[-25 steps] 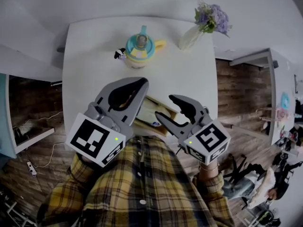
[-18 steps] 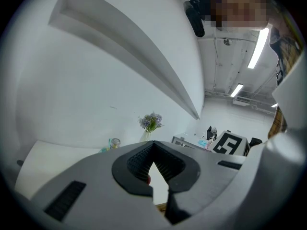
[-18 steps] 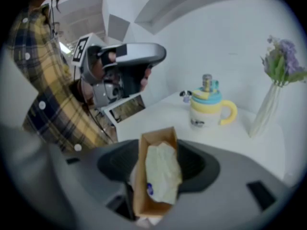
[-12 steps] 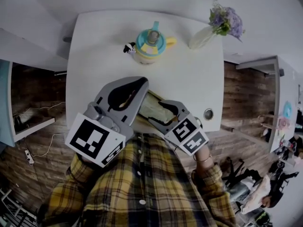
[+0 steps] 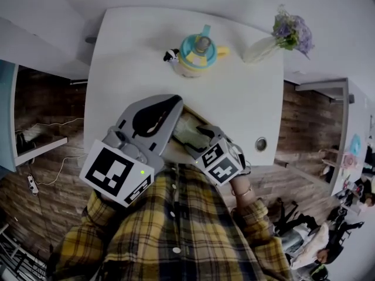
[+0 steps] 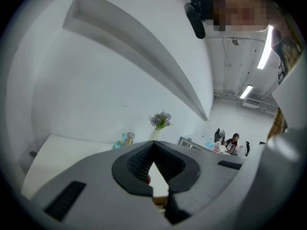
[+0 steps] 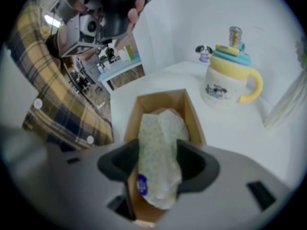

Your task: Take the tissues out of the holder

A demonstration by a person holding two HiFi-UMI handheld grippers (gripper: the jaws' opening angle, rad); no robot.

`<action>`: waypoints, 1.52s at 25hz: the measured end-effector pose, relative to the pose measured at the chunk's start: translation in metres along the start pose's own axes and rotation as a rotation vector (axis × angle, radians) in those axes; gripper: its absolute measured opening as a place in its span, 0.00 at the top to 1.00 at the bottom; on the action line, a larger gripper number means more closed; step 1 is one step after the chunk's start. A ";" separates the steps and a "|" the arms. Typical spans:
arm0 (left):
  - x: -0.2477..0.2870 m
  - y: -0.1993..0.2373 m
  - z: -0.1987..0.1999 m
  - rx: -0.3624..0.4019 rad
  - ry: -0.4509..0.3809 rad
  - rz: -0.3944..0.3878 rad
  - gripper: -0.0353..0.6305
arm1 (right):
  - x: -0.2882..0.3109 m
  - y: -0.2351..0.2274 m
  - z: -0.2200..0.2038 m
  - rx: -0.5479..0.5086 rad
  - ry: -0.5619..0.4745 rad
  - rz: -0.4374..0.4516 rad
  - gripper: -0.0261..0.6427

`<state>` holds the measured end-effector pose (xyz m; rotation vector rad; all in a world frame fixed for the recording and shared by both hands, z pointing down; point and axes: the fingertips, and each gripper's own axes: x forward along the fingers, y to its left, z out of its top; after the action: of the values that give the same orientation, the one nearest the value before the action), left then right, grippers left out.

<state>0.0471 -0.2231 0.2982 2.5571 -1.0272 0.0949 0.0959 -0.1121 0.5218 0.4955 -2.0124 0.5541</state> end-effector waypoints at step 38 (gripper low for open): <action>-0.009 0.011 -0.001 -0.009 -0.009 -0.004 0.94 | 0.031 -0.014 -0.019 -0.041 0.112 -0.108 0.83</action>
<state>0.0333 -0.2238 0.3007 2.5534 -1.0228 0.0776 0.1026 -0.1166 0.5594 0.5335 -1.8754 0.4628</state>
